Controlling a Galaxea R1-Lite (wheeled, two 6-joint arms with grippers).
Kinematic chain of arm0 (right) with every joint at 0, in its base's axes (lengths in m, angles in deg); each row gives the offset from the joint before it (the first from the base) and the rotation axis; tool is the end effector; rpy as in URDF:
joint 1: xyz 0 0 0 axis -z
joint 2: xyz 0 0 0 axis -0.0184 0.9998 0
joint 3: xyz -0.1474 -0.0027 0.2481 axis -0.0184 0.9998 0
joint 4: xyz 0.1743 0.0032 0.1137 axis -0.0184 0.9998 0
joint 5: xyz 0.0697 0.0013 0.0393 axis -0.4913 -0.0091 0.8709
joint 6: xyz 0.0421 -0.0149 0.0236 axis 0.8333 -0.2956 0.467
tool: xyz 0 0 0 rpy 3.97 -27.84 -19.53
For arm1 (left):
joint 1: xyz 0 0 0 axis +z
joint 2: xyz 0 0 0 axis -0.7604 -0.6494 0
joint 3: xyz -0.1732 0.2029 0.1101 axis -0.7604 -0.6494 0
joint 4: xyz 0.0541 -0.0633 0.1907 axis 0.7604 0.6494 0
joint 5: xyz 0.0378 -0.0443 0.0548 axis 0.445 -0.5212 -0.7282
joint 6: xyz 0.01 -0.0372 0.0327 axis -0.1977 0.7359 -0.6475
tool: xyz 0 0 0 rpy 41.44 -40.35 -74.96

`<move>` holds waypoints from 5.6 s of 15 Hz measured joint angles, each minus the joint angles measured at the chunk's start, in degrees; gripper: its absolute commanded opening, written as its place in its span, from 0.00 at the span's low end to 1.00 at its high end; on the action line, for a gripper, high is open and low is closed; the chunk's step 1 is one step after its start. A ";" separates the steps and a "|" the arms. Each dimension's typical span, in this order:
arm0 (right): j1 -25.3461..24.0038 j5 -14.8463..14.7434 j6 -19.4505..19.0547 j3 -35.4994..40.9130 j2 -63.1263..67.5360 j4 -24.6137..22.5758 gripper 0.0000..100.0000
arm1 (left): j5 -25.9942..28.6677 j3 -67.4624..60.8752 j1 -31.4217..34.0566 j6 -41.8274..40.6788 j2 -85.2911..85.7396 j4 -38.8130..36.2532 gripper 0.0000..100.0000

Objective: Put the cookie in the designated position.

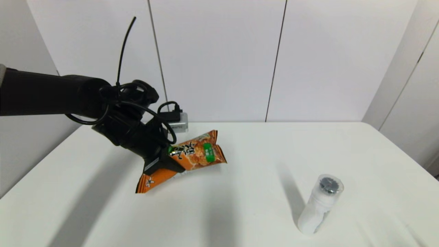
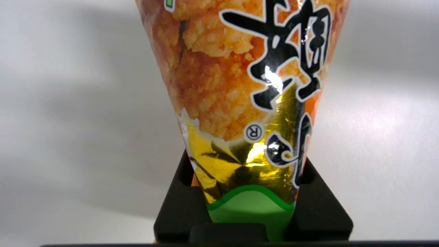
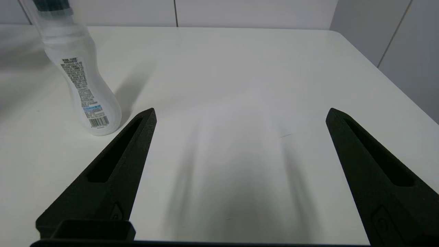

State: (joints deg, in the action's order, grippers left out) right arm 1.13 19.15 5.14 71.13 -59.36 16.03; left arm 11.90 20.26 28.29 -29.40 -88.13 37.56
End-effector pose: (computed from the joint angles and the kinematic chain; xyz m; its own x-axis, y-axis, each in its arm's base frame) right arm 0.0357 0.0009 0.0790 0.9995 0.0168 0.0285 -0.0164 0.9998 -0.0151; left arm 0.3326 -0.1570 0.1559 0.1865 -0.6252 -0.7579 0.9808 0.1634 0.1065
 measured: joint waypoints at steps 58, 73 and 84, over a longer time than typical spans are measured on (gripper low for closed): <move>0.02 -0.02 -0.01 0.00 0.00 0.00 1.00 | -11.92 26.32 -22.28 9.89 -20.76 -3.39 1.00; 0.02 0.00 -0.01 0.00 0.00 0.02 1.00 | -28.22 23.75 -20.82 18.88 9.31 -7.17 1.00; 0.02 -0.05 -0.01 0.00 0.00 0.00 1.00 | -30.06 -11.39 2.45 32.11 45.12 -18.93 1.00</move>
State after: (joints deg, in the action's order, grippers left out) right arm 1.15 19.10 5.13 71.13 -59.36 16.03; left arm -18.16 8.88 30.74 2.71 -43.02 18.63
